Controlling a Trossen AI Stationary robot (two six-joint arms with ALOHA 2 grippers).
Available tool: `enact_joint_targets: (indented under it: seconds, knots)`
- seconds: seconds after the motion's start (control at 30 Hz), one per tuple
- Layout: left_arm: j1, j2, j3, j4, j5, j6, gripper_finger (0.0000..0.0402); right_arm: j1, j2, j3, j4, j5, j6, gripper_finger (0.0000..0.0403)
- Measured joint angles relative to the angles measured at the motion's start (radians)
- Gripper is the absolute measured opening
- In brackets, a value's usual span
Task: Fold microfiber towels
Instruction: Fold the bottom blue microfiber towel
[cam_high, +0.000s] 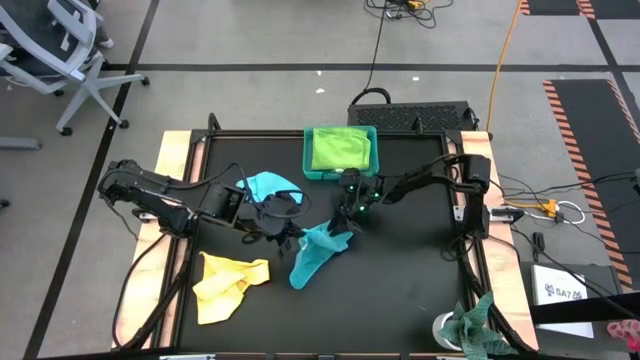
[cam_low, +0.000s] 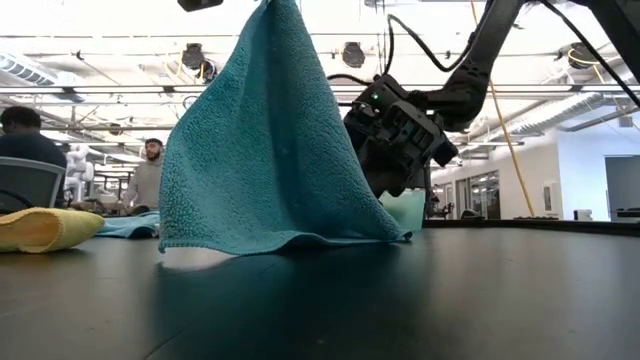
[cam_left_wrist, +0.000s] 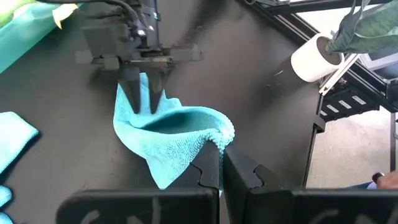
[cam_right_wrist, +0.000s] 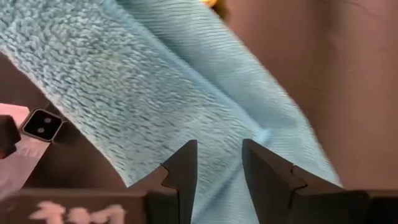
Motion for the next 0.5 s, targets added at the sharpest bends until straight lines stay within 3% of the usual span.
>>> enact_joint_targets:
  seconds: [0.33,0.5]
  knots:
    - [0.006,0.0,0.0,0.001,0.0,-0.017,0.0002,0.077,0.0,0.0,0.013,0.041,-0.038,0.0092]
    - [0.006,0.0,0.0,0.002,0.0,-0.024,0.0002,0.082,-0.003,0.0,0.017,0.058,-0.037,0.0013]
